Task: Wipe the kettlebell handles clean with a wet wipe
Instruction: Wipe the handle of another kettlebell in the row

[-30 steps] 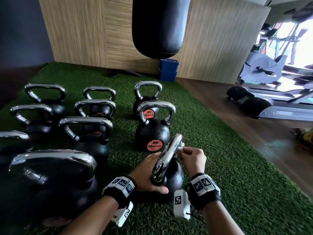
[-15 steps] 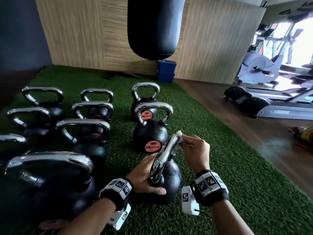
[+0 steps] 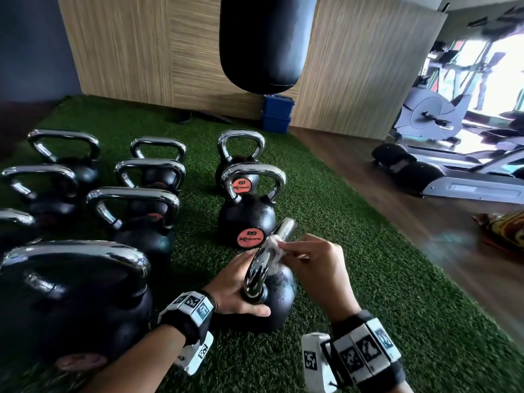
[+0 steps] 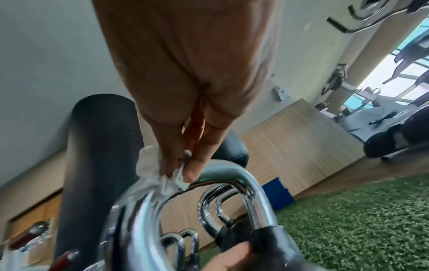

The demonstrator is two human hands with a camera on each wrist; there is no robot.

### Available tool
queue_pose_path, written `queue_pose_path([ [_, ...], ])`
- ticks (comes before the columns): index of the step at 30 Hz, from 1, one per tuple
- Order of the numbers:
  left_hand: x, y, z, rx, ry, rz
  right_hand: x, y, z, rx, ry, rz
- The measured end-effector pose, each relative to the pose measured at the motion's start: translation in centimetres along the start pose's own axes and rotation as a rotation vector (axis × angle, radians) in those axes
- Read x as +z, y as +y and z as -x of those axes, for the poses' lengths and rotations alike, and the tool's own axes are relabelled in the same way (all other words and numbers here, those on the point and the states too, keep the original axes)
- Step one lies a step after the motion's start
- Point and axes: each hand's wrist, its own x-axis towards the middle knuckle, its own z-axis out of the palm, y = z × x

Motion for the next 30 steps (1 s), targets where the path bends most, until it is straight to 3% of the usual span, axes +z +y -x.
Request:
queue_pose_path([
  [5, 0.1, -0.2, -0.2, 0.018, 0.020, -0.011, 0.4, -0.3, 1.4, 0.310, -0.069, -0.407],
  [7, 0.2, -0.6, 0.0, 0.001, 0.030, -0.001, 0.9, -0.3, 2.2, 0.365, -0.074, -0.500],
  [19, 0.2, 0.2, 0.0, -0.119, 0.031, 0.074, 3.6, 1.5, 4.8, 0.292, -0.146, -0.259],
  [23, 0.2, 0.6, 0.0, -0.090, 0.047, 0.072, 3.3, 2.4, 4.0, 0.238, -0.198, -0.164],
  [30, 0.1, 0.4, 0.1, -0.075, 0.021, 0.038, 3.3, 2.7, 0.3, 0.219, -0.498, 0.014],
])
